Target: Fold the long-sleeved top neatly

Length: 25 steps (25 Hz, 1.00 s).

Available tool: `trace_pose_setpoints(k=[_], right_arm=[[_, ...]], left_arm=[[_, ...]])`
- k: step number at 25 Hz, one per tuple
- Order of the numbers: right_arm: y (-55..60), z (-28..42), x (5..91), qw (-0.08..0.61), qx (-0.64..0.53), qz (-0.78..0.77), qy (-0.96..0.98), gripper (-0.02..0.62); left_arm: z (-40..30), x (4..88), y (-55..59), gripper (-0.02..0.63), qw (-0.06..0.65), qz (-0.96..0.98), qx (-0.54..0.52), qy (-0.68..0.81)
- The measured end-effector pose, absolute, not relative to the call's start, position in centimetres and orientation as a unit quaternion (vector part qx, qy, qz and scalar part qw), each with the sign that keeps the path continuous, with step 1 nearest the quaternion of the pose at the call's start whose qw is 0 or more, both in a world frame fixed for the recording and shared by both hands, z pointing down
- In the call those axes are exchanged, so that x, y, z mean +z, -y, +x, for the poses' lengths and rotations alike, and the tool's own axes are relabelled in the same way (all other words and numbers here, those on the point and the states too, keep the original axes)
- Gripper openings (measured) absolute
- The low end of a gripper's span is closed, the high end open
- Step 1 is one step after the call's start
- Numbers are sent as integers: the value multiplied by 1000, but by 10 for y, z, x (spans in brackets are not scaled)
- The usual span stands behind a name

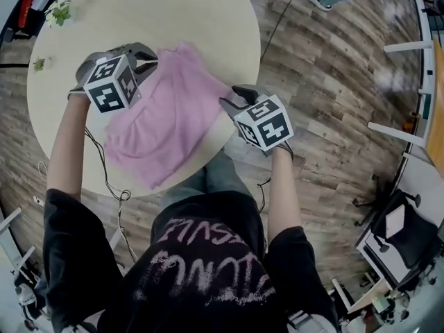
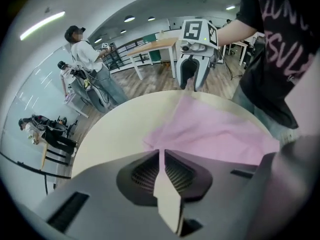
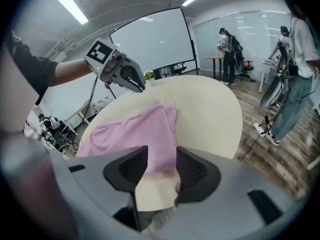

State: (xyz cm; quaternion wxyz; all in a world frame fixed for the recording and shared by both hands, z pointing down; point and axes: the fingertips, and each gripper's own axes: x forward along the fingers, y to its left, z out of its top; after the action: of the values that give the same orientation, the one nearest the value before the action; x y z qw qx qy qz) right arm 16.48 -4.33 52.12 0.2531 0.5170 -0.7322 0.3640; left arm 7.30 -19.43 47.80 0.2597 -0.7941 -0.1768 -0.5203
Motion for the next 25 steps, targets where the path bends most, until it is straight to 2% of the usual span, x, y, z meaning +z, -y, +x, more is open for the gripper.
trace_pose_setpoints(k=[2, 4, 10, 14, 19, 25], right_arm=[[51, 165, 529, 252, 373, 504, 737, 198], [56, 165, 538, 250, 386, 490, 740, 215], [64, 165, 565, 264, 418, 449, 744, 213], [64, 166, 575, 296, 413, 425, 749, 167], [64, 165, 576, 310, 415, 410, 750, 146], [64, 162, 579, 318, 424, 399, 748, 72]], left_arm=[[90, 491, 199, 87, 270, -778, -530, 199], [103, 505, 196, 168, 268, -762, -541, 235], [131, 546, 191, 246, 266, -722, -558, 311], [139, 567, 190, 288, 252, -697, -577, 344], [141, 578, 188, 276, 228, -682, -589, 369], [134, 578, 182, 98, 204, -666, -601, 392]])
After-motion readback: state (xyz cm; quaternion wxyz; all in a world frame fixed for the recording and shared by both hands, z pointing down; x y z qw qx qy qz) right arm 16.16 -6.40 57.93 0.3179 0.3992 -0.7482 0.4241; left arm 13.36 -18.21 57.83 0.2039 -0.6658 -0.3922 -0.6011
